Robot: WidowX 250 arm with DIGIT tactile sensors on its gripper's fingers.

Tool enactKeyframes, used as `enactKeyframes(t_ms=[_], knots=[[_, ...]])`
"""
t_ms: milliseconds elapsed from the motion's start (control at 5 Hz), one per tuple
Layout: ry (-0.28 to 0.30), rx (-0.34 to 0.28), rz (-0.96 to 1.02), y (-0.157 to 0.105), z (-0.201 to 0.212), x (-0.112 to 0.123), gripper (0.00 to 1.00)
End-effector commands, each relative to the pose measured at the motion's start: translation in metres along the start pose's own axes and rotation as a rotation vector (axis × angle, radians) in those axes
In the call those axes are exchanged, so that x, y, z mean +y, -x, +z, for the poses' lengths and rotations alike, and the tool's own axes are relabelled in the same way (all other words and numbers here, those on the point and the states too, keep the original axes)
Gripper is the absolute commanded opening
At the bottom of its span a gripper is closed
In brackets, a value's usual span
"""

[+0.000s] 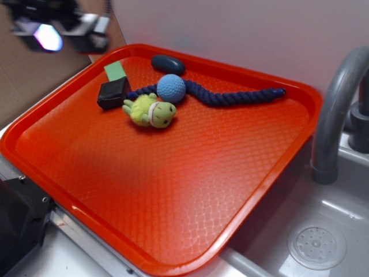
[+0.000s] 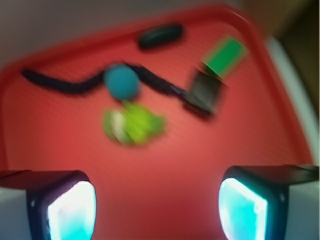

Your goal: Grab the blue ball.

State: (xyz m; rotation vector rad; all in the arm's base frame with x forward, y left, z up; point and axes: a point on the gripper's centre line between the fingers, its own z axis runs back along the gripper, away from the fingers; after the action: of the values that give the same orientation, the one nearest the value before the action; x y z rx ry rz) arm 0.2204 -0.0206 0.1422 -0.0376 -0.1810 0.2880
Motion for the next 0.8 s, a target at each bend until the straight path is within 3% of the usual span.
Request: enactKeyframes(t_ms=[0,400,600], knots=[[0.031,-0.062,-0.025,-0.040,-0.016,-0.006,1.00],[0.031,-0.062,-0.025,-0.040,-0.016,-0.006,1.00],[0.009,-0.059,-0.041,-0.071,-0.055,-0.022,1.00]])
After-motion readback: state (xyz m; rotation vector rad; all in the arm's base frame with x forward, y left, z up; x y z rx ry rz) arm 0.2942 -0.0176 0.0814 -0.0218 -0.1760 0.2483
